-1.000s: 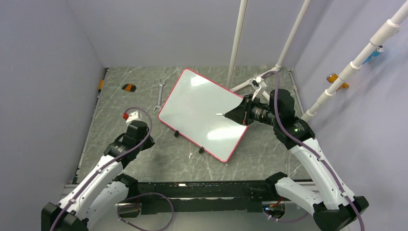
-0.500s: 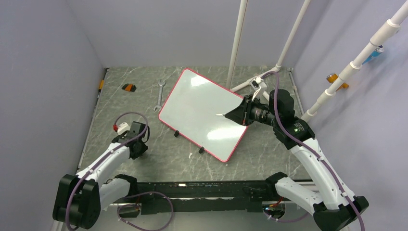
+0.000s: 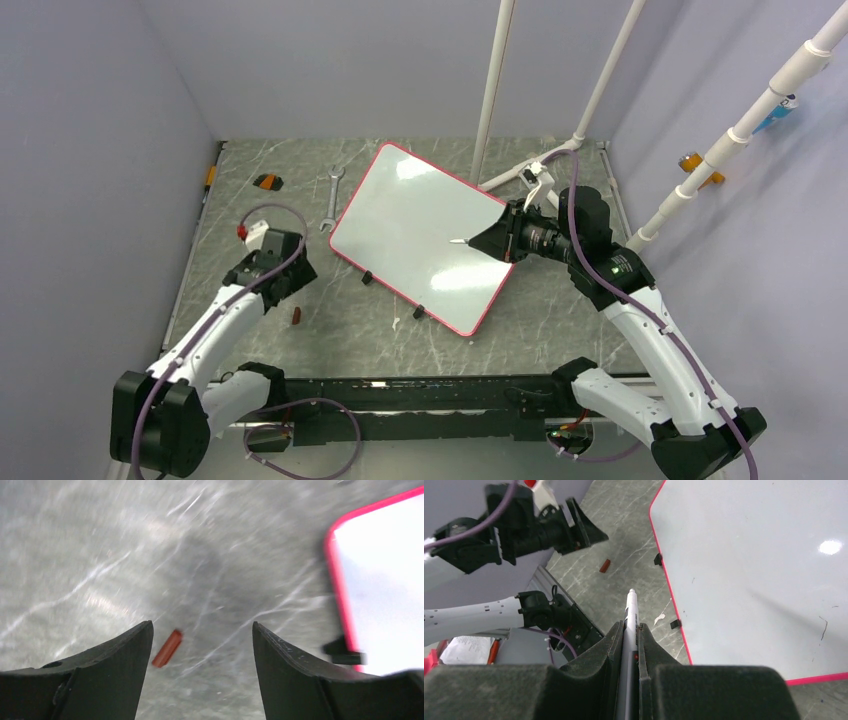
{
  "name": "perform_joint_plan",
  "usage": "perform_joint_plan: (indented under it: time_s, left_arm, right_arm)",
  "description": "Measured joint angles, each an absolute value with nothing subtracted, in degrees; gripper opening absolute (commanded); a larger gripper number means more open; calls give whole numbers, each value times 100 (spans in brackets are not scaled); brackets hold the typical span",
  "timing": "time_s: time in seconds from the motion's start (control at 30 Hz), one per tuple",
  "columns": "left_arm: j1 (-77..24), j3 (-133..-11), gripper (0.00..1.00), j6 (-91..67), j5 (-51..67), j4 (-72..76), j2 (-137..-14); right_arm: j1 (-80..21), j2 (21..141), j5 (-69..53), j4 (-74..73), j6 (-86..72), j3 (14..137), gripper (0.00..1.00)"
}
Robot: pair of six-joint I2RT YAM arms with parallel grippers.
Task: Write a sentence on the whiteboard
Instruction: Place the pen cap at the center of the board.
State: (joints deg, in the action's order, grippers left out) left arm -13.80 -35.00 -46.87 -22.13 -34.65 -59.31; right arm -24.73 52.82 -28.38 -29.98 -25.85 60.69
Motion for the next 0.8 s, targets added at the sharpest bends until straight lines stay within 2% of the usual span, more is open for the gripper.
perform_joint_plan:
  time_s: [0.17,0.3,0.8]
  left_arm:
    - [-1378,-4353,74,-3970,-1905,-3118,-5970]
    - [-1378,-5240,74,-3385,-1498,-2766,-6556]
    - [-1321,-9835,75,-1734,340,-2462,-10597]
  right_arm:
    - [-2473,5284,-2799,-2995,-2569,6069,0]
    - [-2473,5295,-2749,-2998,-2552,6069,0]
    - [-2473,5280,-2578,-3050,-2482,6069,0]
